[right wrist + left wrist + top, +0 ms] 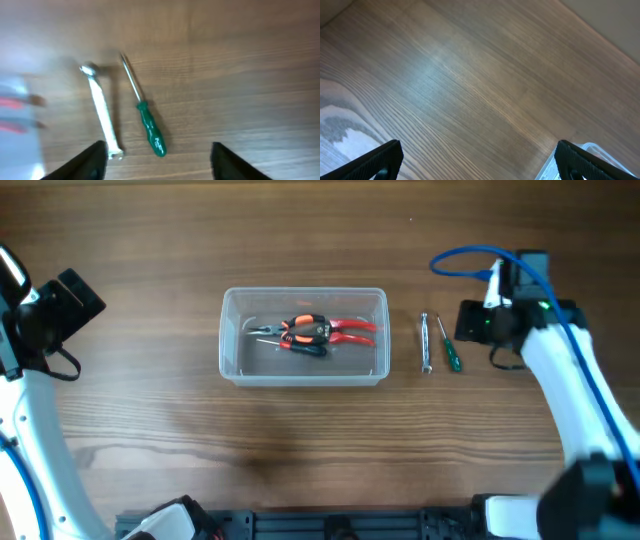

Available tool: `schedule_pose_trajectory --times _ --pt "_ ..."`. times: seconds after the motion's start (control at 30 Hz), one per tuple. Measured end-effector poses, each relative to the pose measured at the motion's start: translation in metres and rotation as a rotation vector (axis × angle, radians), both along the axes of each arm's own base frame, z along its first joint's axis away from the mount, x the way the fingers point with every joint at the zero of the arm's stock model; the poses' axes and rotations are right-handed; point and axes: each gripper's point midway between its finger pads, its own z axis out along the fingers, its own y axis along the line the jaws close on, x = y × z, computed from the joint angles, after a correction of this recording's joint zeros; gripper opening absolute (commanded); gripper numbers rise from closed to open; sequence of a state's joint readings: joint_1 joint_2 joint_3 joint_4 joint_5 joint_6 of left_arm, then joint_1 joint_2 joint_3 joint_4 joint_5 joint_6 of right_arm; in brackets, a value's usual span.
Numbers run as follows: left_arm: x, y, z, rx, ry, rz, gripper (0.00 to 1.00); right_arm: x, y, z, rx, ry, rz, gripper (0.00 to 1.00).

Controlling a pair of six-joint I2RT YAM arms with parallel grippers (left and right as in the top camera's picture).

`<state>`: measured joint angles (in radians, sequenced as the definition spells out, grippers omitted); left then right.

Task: Pack container
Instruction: 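Drop the black-and-red screwdriver into the container, return right gripper, then grasp the green-handled screwdriver and place it in the container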

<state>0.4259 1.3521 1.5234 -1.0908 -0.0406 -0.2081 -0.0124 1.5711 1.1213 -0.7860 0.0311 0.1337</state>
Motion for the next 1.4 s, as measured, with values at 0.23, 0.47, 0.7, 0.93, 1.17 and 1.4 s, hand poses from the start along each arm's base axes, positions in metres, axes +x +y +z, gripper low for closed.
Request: schedule_pose_trajectory --times 0.23,0.47,0.7,0.93,1.17,1.4 --pt "0.000 0.000 -0.001 -0.001 0.002 0.000 1.00 -0.006 0.000 -0.098 -0.019 0.237 0.111 0.40" --pt "0.000 0.000 -0.001 -0.001 0.003 0.000 1.00 0.002 0.000 -0.098 -0.027 0.207 0.130 0.04" --pt "0.000 0.000 -0.001 -0.001 0.002 -0.001 1.00 -0.012 -0.001 -0.080 -0.022 0.318 0.124 0.04" --pt "0.000 0.000 -0.001 -0.002 0.003 0.000 1.00 0.042 0.149 0.204 0.233 -0.424 0.500 0.04" --pt "0.000 0.000 -0.001 -0.002 0.003 -0.001 1.00 -0.050 0.312 0.150 0.044 -0.367 1.279 0.04" --pt "0.000 0.000 -0.001 -0.001 0.003 0.000 1.00 -0.027 0.266 -0.042 -0.251 0.123 1.460 0.04"
